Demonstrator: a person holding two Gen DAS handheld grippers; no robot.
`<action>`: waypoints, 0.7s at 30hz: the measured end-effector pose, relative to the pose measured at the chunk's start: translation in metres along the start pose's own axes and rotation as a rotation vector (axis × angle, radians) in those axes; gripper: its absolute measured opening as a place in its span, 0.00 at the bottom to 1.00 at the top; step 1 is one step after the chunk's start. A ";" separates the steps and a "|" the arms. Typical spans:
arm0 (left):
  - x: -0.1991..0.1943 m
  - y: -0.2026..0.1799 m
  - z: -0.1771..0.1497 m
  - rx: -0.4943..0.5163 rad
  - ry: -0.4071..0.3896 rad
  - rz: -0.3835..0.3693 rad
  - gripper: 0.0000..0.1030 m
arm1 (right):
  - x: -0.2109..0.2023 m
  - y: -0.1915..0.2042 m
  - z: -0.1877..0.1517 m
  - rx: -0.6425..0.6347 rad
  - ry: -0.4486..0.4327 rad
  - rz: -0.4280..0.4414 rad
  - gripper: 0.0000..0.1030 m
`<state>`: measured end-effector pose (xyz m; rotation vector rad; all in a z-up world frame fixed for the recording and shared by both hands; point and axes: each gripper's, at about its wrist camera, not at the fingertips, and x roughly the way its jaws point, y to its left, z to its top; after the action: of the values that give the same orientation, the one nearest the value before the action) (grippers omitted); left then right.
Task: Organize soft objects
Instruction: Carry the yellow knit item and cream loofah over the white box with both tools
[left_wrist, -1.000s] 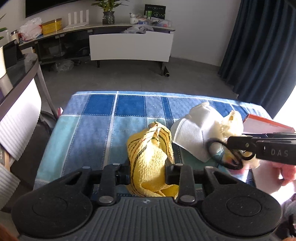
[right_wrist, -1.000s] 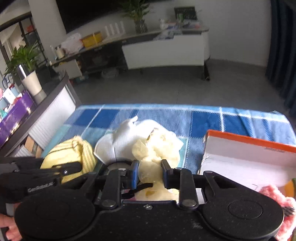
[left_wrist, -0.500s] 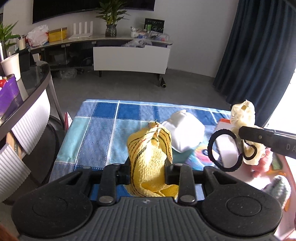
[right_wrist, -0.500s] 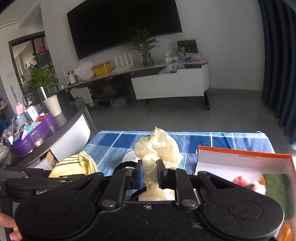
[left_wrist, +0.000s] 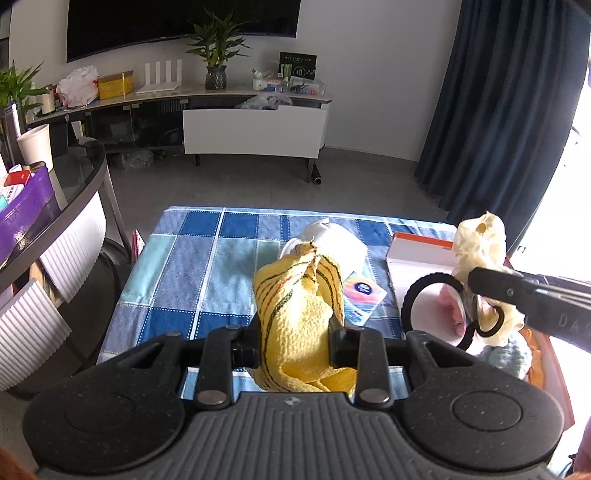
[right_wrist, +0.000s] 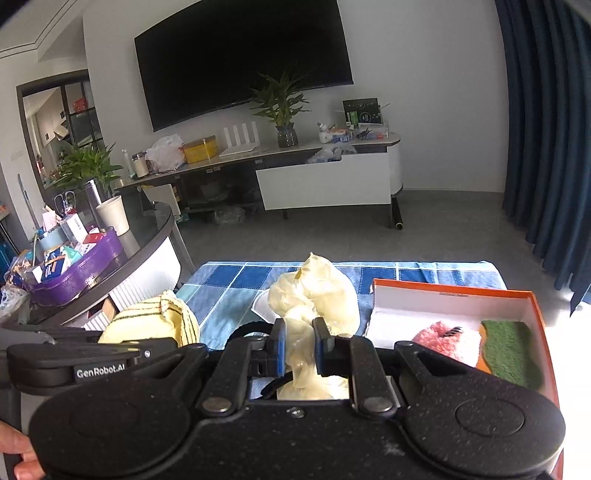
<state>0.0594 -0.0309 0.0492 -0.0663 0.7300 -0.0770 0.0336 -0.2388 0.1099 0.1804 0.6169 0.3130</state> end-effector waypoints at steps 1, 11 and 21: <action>-0.003 -0.001 -0.001 -0.003 -0.003 -0.002 0.31 | -0.004 0.000 -0.001 0.000 -0.004 -0.002 0.18; -0.021 -0.017 -0.011 0.016 -0.018 -0.019 0.31 | -0.032 -0.007 -0.007 0.021 -0.025 -0.028 0.18; -0.027 -0.036 -0.015 0.038 -0.030 -0.050 0.31 | -0.051 -0.017 -0.010 0.035 -0.048 -0.065 0.18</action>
<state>0.0272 -0.0651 0.0589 -0.0496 0.6969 -0.1375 -0.0080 -0.2714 0.1249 0.2006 0.5799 0.2348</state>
